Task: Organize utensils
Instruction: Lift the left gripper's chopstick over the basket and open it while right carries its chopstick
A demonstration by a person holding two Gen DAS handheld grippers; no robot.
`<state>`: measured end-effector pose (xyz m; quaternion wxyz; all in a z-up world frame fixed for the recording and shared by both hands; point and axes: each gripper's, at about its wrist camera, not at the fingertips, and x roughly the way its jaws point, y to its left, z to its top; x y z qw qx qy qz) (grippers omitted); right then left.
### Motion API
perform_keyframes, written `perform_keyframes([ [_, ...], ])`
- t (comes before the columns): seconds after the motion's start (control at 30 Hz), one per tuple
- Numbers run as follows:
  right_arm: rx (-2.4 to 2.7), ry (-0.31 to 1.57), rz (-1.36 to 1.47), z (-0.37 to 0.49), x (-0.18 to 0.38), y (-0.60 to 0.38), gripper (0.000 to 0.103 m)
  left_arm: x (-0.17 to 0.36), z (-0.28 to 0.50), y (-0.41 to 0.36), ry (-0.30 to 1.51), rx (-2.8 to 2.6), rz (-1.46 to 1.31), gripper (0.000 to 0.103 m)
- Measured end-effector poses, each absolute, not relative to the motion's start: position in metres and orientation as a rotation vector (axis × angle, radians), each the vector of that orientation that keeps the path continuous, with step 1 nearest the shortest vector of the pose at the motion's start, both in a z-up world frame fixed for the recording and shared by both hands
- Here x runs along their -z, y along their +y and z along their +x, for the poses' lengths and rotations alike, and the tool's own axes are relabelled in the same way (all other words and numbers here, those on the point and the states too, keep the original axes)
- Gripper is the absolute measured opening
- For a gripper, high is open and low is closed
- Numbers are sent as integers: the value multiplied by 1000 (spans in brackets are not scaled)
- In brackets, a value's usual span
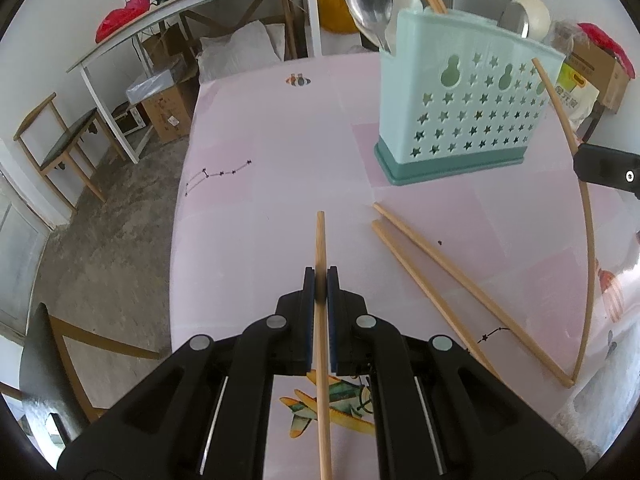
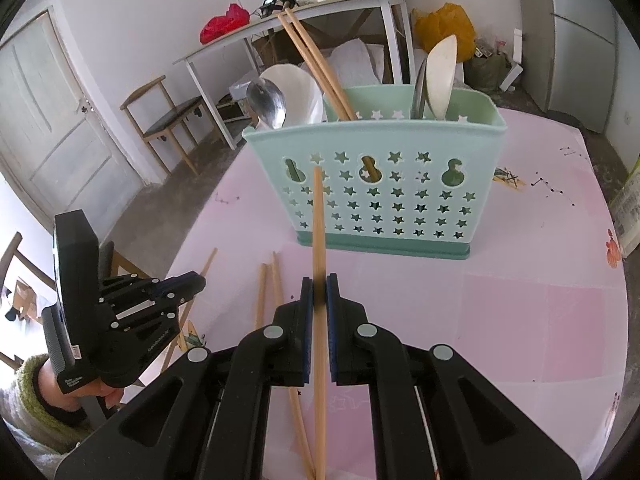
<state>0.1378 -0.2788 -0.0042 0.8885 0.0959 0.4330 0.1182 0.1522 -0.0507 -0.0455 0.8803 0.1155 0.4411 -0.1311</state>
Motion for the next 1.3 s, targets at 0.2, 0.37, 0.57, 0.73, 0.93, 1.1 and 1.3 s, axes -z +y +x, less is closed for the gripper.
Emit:
perform_keyframes([
  [0.2, -238, 873, 218, 133, -4, -284, 7, 14, 144, -37, 847, 304, 159, 4],
  [0.37, -220, 846, 239, 126, -12, -291, 7, -22, 132, -14, 752, 374, 34, 4],
  [0.57, -203, 830, 272, 120, -16, -300, 7, -63, 124, 3, 628, 441, -71, 4],
  [0.73, -185, 824, 285, 120, -16, -305, 7, -90, 132, 4, 555, 506, -132, 4],
  [0.93, -168, 816, 304, 123, -17, -311, 7, -131, 149, -8, 460, 598, -163, 4],
  [1.1, -161, 804, 319, 124, -18, -319, 7, -170, 164, -26, 371, 679, -203, 4],
  [1.3, -164, 800, 342, 124, -17, -324, 7, -189, 181, -58, 288, 682, -226, 4],
])
